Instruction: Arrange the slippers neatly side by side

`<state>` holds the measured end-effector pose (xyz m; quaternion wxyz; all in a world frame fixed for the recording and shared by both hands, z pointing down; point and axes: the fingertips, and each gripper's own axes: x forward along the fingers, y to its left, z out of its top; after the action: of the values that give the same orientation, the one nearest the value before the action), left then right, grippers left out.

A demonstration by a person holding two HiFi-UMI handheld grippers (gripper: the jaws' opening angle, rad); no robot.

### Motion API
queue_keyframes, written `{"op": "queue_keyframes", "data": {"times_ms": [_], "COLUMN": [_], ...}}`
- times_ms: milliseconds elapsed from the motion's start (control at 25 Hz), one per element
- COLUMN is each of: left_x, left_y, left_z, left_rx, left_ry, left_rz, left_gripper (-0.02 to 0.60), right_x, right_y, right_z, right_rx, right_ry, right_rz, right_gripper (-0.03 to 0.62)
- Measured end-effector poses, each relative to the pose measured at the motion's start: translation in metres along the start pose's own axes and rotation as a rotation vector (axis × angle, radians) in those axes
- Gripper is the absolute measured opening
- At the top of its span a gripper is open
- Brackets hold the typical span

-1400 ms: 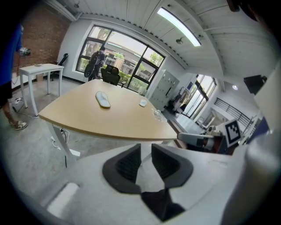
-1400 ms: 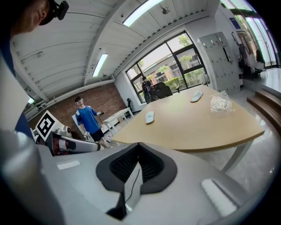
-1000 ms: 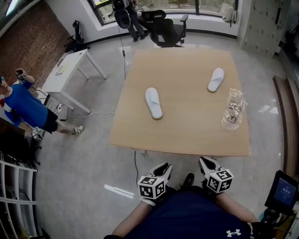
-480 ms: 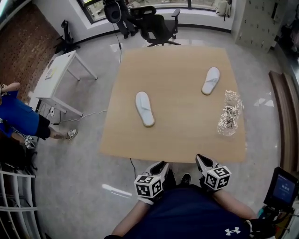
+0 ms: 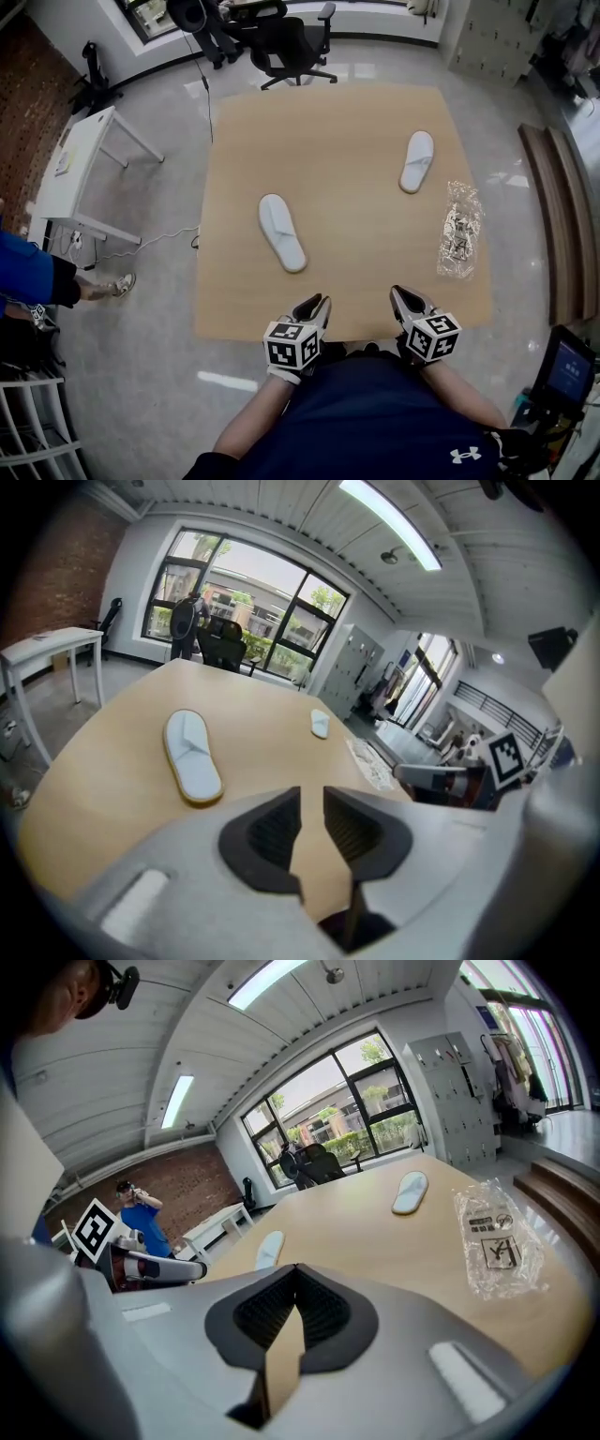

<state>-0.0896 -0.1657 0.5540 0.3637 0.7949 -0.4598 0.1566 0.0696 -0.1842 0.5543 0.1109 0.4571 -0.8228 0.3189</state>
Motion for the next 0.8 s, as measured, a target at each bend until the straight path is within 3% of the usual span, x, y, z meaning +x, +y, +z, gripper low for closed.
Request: {"op": "queue_keyframes", "data": {"times_ms": [320,520,680,720,760,800], "left_x": [0.017,0.026,0.037,0.041,0.044,0.047], "left_y": [0.079,0.131,0.156,0.160,0.163,0.166], "left_z": [0.014,0.012,0.022,0.023,0.025,0.028], "left_rx": [0.026,0.013,0.028,0.029,0.032,0.037], "left_ry": [0.067,0.089,0.104,0.114,0.124,0.132], "left_rz": [0.047,0.142,0.222,0.236,0.247,0.256], "left_gripper": [0.084,0.111,0.142,0.156,0.181,0.198], "right_x": [0.033,0.053,0.087,0.097,0.107,0.118], "right_y": [-0.024,-0.080,-0.131,-0.141,-0.151,-0.159], "right_z": [0.042,0.073,0.101,0.107,0.114,0.119], "right_rx": [-0.057,-0.163,-0.172,-0.177,-0.185,-0.197], "right_ry": [0.006,0.029,0.046,0.055,0.064,0.074], "right_rz": [-0.093,-0.165,-0.189,-0.189,-0.188,-0.187], "right_gripper": [0.005,0.005,0.005,0.017,0.106,0.143]}}
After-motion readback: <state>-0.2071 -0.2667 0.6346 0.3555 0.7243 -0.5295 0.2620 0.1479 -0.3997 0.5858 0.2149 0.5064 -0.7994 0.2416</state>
